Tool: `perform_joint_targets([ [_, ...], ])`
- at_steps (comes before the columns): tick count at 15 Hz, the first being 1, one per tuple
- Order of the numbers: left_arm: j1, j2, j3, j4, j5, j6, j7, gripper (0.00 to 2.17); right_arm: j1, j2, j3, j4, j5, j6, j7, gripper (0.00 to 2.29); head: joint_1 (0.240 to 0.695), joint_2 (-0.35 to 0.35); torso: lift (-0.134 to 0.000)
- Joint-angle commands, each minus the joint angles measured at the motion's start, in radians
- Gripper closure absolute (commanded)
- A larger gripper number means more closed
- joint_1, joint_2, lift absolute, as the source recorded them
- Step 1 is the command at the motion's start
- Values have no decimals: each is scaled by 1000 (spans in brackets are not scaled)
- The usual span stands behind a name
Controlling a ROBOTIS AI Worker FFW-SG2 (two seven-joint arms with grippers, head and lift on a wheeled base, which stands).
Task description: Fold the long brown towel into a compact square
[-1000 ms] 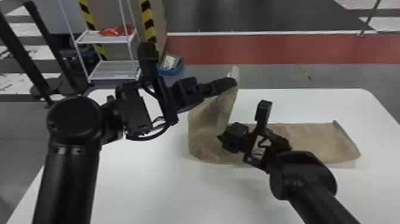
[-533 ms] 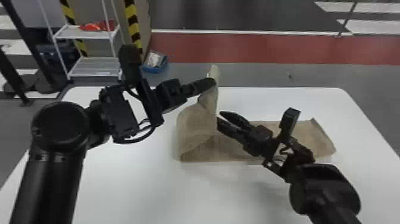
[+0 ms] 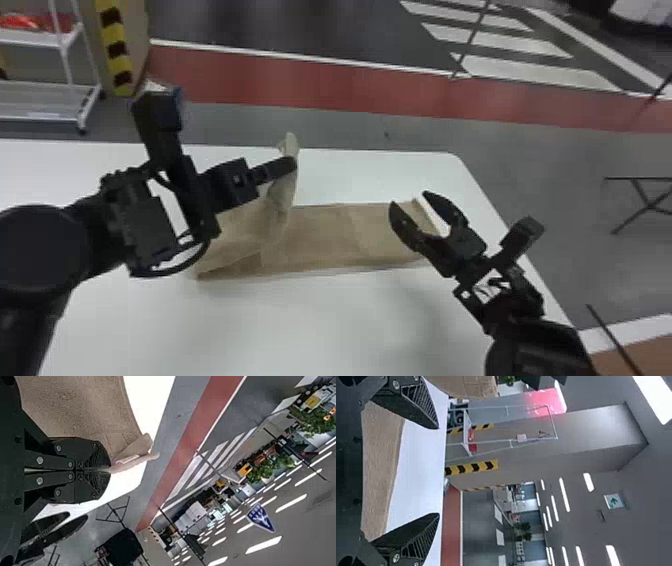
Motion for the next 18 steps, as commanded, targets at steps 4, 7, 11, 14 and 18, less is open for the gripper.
perform_joint_targets([
  [4,2,-19,-114,93,-66,-187,4,1477,52,-4,-77,82,-105,-206,3,70,669,-350,-124],
  [7,-7,-19,-138,119,-98,-190,5,1477,57,-21,-107,117,-142,-206,20,70,676,-350,-124],
  [11,-15,-19,-196,171,-102,-218,-2,623,68,-32,-121,121,-168,-206,26,70,689,-350,-124],
  [14,-43,-19,-253,236,-109,-218,-16,43,75,-36,-133,120,-195,-203,26,70,695,-350,-124],
  [18,-60,-19,-273,277,-118,-221,-32,46,108,-36,-153,65,-211,-185,24,70,695,-350,-124],
])
